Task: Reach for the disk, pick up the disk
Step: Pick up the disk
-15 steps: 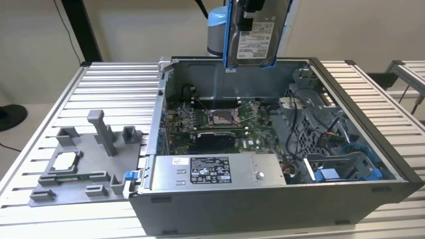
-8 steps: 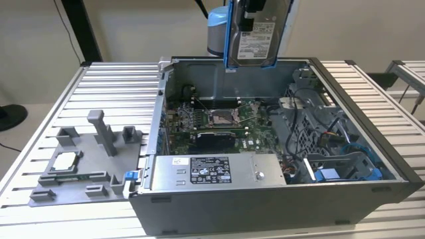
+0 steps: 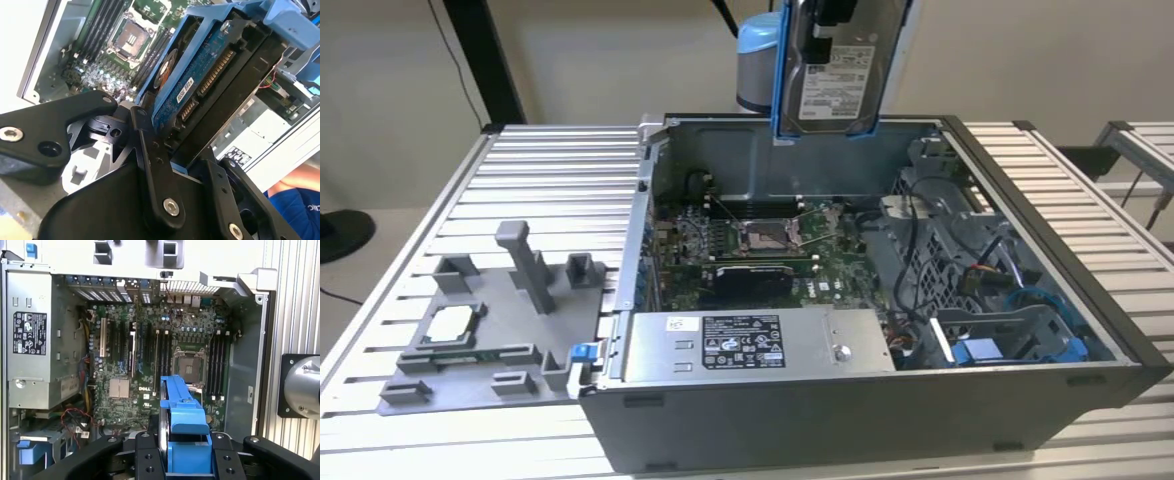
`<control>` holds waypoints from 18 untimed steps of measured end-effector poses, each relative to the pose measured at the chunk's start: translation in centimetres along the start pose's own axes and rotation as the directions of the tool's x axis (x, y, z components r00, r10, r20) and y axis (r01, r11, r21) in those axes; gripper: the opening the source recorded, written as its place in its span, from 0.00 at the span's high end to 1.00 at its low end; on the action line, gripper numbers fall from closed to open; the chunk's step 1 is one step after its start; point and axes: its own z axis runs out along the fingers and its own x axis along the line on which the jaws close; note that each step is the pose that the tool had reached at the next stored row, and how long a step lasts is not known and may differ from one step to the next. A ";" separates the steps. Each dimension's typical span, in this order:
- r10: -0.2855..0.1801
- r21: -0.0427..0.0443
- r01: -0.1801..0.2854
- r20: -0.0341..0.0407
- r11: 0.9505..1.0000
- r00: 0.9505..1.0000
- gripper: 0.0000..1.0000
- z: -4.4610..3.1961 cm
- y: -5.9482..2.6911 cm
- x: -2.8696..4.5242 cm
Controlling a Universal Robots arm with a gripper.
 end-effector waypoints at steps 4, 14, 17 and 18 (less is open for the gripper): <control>0.000 0.000 0.000 0.000 1.000 1.000 1.00 0.00 -0.27 0.22; 0.000 -0.001 0.000 0.000 1.000 1.000 1.00 -0.03 -2.66 1.08; 0.000 -0.002 0.000 0.000 1.000 1.000 1.00 -0.03 -3.55 1.32; 0.000 -0.002 0.000 0.000 1.000 1.000 1.00 -0.03 -3.87 1.38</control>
